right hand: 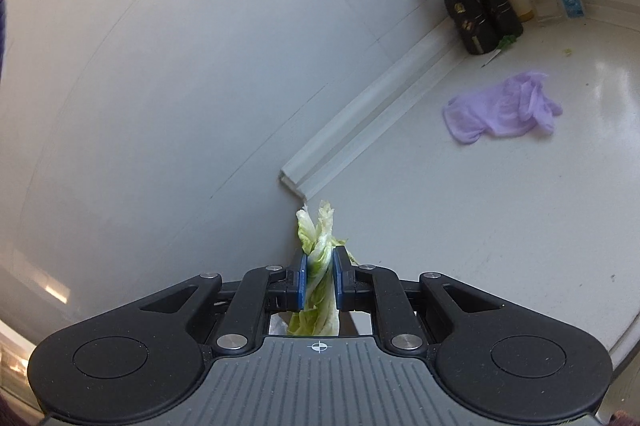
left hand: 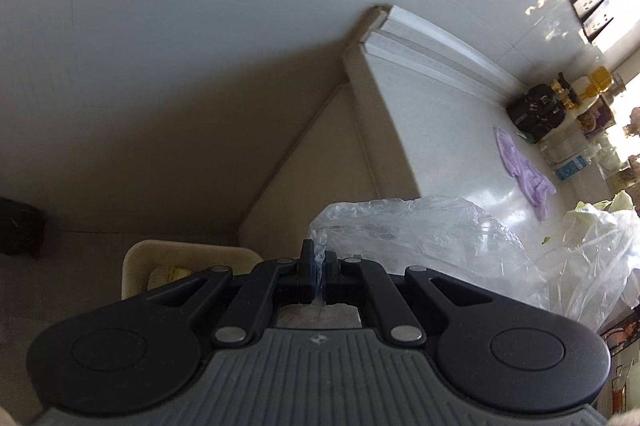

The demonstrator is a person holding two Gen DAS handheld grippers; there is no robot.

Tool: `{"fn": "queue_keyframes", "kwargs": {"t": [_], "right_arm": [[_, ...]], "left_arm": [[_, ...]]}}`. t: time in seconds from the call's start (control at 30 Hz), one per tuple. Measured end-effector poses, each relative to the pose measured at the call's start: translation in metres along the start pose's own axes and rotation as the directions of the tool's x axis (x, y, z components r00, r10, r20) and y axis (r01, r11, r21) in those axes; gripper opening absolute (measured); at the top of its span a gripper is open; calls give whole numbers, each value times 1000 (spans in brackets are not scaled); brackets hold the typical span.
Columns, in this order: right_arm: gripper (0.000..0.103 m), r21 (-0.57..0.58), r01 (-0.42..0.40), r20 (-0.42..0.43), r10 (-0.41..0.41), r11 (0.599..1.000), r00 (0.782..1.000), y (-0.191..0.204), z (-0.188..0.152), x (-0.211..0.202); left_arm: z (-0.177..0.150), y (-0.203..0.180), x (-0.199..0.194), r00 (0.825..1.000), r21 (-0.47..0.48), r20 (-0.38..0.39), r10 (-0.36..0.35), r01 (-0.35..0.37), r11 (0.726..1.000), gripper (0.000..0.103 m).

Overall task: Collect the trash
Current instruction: 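Carry the plastic bag and cabbage leaf down over the white bin with both tools, then open both tools to drop the bag and cabbage leaf into the bin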

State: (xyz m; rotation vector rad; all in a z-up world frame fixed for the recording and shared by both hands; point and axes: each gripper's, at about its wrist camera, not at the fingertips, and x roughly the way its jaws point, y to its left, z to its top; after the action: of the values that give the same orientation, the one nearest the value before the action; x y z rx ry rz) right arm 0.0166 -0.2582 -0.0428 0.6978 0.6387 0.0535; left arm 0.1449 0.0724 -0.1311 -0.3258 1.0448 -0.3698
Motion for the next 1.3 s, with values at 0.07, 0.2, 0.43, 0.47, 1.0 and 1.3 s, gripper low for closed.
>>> {"fn": "queue_keyframes", "kwargs": {"t": [0.07,0.2,0.43,0.47,1.0,1.3], "right_arm": [[13,-19,-22,-33,21,1000,999,7,-8,8],[13,-46,-76,-91,72,996,993,18,-24,21],[13,-102,-82,-201,60,991,978,33,-56,50],[14,-116,-77,-217,51,990,975,36,-61,55],[16,-309,-16,-407,-118,951,906,55,-111,158],[20,-366,43,-478,-228,930,848,45,-129,187]], "left_arm": [[-6,13,-2,1000,-24,-5,15,-15,1000,2],[-18,35,-4,999,-68,-20,37,-38,997,2],[-36,66,3,995,-121,-57,85,-91,989,3],[-39,71,5,994,-132,-66,91,-99,986,3],[-73,132,58,965,-271,-190,181,-229,935,4],[-79,153,72,954,-302,-221,203,-265,916,5]]}}
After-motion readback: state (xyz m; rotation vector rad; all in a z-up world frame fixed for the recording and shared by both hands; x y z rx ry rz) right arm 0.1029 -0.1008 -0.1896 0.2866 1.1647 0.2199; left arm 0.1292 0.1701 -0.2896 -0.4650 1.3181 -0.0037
